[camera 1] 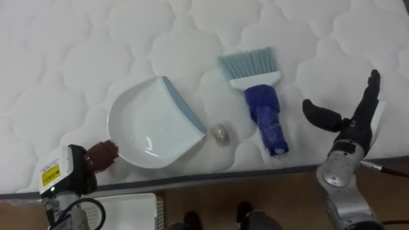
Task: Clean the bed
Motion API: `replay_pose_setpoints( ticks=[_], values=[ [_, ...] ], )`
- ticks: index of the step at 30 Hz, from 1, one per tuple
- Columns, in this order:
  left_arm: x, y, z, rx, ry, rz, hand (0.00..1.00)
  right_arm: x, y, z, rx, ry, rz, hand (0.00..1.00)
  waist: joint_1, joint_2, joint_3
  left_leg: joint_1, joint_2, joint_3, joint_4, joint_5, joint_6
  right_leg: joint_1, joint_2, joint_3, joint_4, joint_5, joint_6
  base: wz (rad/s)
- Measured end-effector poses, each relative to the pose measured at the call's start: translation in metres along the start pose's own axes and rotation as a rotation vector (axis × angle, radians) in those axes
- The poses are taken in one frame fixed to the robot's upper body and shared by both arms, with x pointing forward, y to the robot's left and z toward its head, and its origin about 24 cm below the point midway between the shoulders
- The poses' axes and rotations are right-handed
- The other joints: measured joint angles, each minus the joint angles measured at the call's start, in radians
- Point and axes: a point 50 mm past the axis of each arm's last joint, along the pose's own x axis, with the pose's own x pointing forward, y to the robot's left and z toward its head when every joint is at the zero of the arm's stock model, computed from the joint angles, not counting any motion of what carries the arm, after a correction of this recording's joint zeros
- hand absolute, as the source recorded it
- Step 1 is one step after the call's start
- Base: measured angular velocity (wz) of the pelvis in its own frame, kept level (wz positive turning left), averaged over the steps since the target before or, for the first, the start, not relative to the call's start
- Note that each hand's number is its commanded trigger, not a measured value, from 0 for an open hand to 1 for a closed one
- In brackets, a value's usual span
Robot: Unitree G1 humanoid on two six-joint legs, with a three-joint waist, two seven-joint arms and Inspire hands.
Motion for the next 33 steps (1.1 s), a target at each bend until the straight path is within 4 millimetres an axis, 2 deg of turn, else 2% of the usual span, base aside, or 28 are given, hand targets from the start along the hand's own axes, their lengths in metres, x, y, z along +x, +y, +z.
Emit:
replay_pose_setpoints(
  ticks=[11,14,23,29,33],
  values=[
    [0.0,0.0,0.0,-0.001,0.002,-0.005,1.0,-0.009,0.014,0.0,-0.037,-0.033,0.141,0.0,0.007,0.002,0.0014,0.003,0.001,-0.003,0.002,0.0,0.0,0.007,-0.003,-0.015,-0.009,-0.001,0.0,0.0],
    [0.0,0.0,0.0,0.002,0.001,-0.007,1.0,-0.009,0.015,0.0,-0.034,-0.029,0.168,0.0,0.005,0.007,0.0041,0.0,0.002,-0.004,0.001,0.0,0.0,0.007,-0.003,-0.018,-0.01,-0.001,0.0,0.01],
    [0.006,0.005,-0.003,0.027,-0.017,-0.034,1.0,-0.013,0.016,-0.016,-0.03,0.062,0.228,0.0,0.004,0.01,0.0064,-0.015,0.002,-0.012,-0.007,0.0,-0.001,0.001,-0.001,-0.026,-0.027,-0.001,0.0,0.03],
    [0.011,0.01,0.007,0.076,-0.115,-0.04,1.0,-0.019,0.023,-0.023,-0.046,0.097,0.296,0.0,0.017,0.021,0.013,-0.019,0.0,-0.015,-0.012,0.0,0.0,0.003,-0.008,-0.045,-0.029,-0.001,0.001,0.04],
    [0.011,0.009,0.012,0.098,-0.154,-0.064,1.0,-0.02,0.023,-0.031,-0.058,0.134,0.332,0.0,0.028,0.02,0.0136,-0.018,0.0,-0.015,-0.015,0.0,0.0,0.002,-0.009,-0.046,-0.028,-0.003,0.001,0.0]
  ],
)
